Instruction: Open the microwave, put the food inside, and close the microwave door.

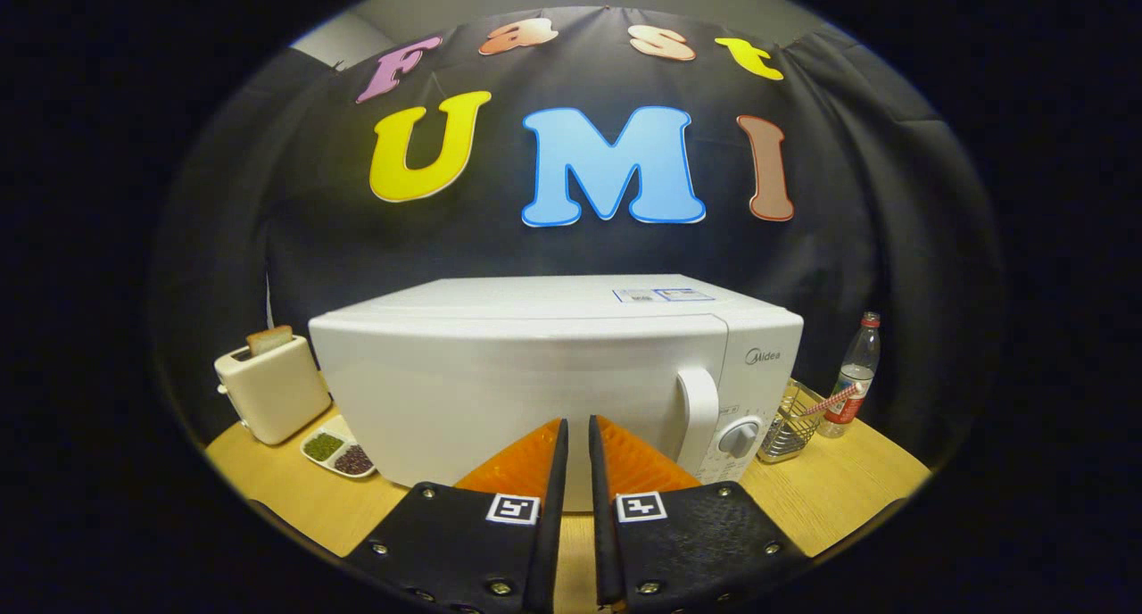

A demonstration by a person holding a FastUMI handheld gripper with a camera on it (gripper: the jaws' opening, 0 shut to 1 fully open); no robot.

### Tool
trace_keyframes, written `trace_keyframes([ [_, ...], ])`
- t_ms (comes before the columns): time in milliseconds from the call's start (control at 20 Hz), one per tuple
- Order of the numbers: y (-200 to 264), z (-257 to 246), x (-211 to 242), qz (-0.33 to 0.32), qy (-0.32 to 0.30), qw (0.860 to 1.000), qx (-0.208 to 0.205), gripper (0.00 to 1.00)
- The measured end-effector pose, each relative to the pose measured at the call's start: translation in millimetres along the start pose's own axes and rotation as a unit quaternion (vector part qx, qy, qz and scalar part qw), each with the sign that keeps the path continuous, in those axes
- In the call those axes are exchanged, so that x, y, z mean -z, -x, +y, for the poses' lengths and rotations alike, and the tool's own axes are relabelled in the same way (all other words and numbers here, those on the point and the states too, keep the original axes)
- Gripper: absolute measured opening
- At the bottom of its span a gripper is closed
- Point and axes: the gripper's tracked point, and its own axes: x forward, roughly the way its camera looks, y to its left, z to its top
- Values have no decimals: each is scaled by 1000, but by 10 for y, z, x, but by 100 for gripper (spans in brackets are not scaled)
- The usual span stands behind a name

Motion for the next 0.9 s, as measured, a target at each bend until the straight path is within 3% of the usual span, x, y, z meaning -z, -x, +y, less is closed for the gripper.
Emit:
trace_keyframes([
  [400,1279,478,-1308,-86,-12,992,-95,17],
  [700,1668,147,-1918,-152,0,988,-39,17],
  [800,1740,75,-2011,-163,6,986,-26,33],
  [850,1760,47,-2035,-165,9,986,-21,54],
  [900,1769,42,-2028,-162,10,987,-21,62],
])
